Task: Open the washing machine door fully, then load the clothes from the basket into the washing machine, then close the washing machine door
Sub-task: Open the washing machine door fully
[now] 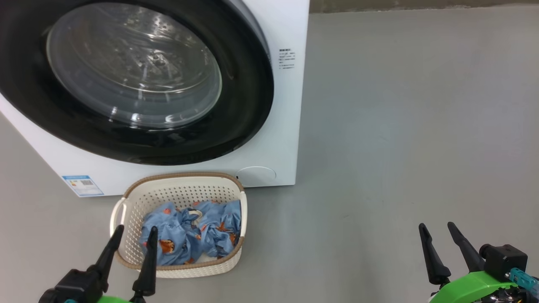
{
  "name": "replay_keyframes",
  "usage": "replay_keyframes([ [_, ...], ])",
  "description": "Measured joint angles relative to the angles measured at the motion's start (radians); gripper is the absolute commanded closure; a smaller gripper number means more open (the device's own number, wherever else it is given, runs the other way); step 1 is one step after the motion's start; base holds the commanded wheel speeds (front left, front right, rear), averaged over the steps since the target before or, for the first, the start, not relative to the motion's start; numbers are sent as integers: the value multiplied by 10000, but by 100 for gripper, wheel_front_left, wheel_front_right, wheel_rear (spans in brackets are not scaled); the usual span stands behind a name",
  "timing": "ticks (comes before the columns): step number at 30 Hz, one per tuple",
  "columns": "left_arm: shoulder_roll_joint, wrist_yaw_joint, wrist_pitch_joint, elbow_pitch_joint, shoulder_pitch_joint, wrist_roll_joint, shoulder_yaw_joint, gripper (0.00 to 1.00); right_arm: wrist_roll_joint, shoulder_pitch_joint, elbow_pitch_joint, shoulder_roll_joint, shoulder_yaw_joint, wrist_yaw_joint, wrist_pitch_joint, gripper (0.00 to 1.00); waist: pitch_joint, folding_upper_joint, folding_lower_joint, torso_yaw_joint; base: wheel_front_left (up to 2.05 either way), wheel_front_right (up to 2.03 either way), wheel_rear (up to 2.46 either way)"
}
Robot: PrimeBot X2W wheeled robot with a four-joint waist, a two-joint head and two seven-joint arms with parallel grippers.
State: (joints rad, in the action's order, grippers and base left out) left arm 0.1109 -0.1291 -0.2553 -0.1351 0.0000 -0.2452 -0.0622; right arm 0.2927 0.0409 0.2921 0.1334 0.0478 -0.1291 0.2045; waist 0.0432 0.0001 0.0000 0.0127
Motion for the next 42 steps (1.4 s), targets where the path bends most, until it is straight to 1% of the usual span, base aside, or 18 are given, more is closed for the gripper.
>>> replay_keyframes([
  [9,0,0,0,0,-1,-67,2,0,0,20,6,-40,2,0,15,0,46,0,0,66,13,13,-27],
  [10,0,0,0,0,-1,-73,2,0,4,26,10,-54,-12,0,46,18,52,0,0,79,0,0,0],
  [11,-2,0,0,0,-1,-73,-2,0,8,48,29,-65,-35,0,77,62,52,0,0,93,0,0,0],
  [12,-2,0,0,0,-1,-75,-6,0,33,76,36,-71,-69,0,90,79,53,0,0,104,0,0,0],
  [13,-4,0,0,0,-1,-77,-4,0,104,127,42,-79,-102,0,102,99,64,-1,0,110,0,0,0],
  [17,-23,0,0,4,-3,-90,-36,0,516,608,119,-136,-196,0,257,100,119,0,0,158,0,0,0],
  [21,-94,0,0,23,-54,-155,-92,0,1615,1467,123,-320,-301,0,364,100,239,0,0,214,0,0,0],
  [26,-188,0,0,31,-259,-159,-163,0,2903,2935,33,-326,-443,0,453,100,456,-1,0,311,0,0,0],
  [29,-301,0,0,59,-479,-253,-186,0,4111,3882,4,-397,-291,0,454,100,630,0,0,400,0,0,0],
  [31,-343,0,0,77,-660,-255,-240,0,4564,4439,19,-378,-290,0,456,100,753,0,0,489,0,0,0],
  [32,-405,0,0,111,-925,-293,-305,0,5528,5289,134,-368,-297,0,523,100,957,0,0,638,0,0,0],
  [35,-468,0,0,119,-1147,-337,-420,0,6502,6039,297,-165,-489,0,529,100,1149,0,0,834,0,0,0],
  [38,-541,0,0,121,-1296,-384,-512,0,7770,6719,403,224,-1039,0,510,100,1356,0,0,1042,0,0,0],
  [39,-571,0,0,121,-1344,-433,-541,0,8303,6938,408,353,-1260,0,318,100,1429,0,0,1111,0,0,0],
  [40,-571,0,0,121,-1344,-433,-541,0,8303,6938,408,353,-1260,0,318,100,1429,0,0,1111,0,0,0],
  [42,-602,0,0,119,-1468,-458,-596,0,9304,7357,416,623,-1662,0,-107,100,1575,0,0,1259,0,0,0],
])
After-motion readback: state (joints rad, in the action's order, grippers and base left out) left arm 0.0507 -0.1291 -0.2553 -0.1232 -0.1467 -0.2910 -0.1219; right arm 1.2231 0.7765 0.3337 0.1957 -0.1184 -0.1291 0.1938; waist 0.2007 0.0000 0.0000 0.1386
